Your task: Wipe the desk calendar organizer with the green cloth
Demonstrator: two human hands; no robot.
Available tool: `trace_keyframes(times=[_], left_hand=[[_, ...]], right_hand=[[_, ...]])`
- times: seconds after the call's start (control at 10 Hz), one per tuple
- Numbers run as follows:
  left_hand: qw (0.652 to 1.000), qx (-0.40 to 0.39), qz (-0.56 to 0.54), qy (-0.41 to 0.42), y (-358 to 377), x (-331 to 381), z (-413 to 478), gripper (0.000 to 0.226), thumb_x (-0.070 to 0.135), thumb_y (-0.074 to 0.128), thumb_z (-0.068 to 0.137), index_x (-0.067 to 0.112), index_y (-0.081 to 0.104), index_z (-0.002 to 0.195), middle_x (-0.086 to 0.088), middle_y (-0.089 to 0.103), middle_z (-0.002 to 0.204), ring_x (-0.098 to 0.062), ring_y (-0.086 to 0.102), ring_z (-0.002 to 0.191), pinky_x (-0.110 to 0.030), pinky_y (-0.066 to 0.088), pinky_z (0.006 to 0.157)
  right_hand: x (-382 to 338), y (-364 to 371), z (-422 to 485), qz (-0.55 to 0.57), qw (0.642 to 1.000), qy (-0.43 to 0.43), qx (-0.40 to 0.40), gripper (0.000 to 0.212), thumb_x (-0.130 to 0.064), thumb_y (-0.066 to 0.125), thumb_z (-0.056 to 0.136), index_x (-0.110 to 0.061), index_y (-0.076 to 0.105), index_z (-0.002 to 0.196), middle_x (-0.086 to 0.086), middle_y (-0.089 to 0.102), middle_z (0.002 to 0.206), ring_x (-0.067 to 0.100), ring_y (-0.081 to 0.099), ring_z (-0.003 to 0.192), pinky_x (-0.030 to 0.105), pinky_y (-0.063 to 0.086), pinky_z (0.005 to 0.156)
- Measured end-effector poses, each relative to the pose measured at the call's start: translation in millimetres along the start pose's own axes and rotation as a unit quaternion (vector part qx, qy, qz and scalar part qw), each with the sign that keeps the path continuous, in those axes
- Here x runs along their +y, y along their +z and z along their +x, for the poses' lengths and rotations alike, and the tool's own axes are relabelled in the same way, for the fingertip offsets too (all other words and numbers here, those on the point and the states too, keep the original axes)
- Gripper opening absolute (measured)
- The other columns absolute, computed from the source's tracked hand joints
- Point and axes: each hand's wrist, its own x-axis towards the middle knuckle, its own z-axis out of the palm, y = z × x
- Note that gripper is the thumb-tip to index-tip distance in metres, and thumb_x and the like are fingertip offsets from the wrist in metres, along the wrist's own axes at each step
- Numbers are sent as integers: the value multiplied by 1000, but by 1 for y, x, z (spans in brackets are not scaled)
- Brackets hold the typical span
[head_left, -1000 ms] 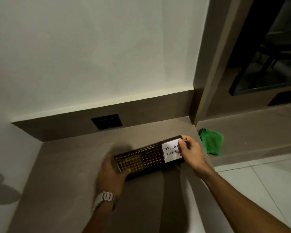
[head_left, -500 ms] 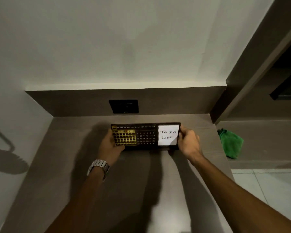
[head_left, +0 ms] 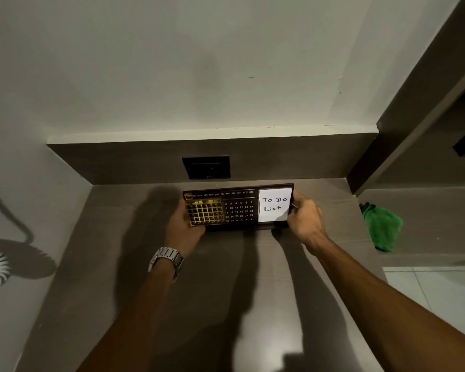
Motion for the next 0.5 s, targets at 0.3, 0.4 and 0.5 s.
trace_keyframes(times=[0.3, 0.4, 0.5], left_hand=[[1000, -18, -3, 9, -4, -5, 2, 90, -13, 63, 74, 39, 31, 141, 24, 57, 103, -3, 58, 100, -42, 52, 92], [1000, -28, -12, 4, -5, -2, 2, 93, -11, 65, 74, 39, 27, 143, 23, 57, 104, -13, 57, 111, -34, 48, 89], [1000, 15, 14, -2, -7, 4, -8, 97, -2, 71, 76, 33, 17, 149, 6, 55, 131, -10, 44, 116, -33, 38, 92]], right_hand=[[3, 1, -2, 5, 1000, 5, -6, 52, 7, 52, 87, -29, 55, 125, -12, 63, 101, 5, 56, 91, 20, 47, 77], [4, 2, -4, 30, 1000, 0, -8, 49, 6, 53, 87, -26, 58, 123, -15, 62, 97, 9, 59, 95, 25, 50, 79], [3, -6, -7, 50, 998, 42, 26, 48, 3, 50, 92, -19, 49, 135, 2, 63, 124, 13, 56, 108, 34, 50, 91]])
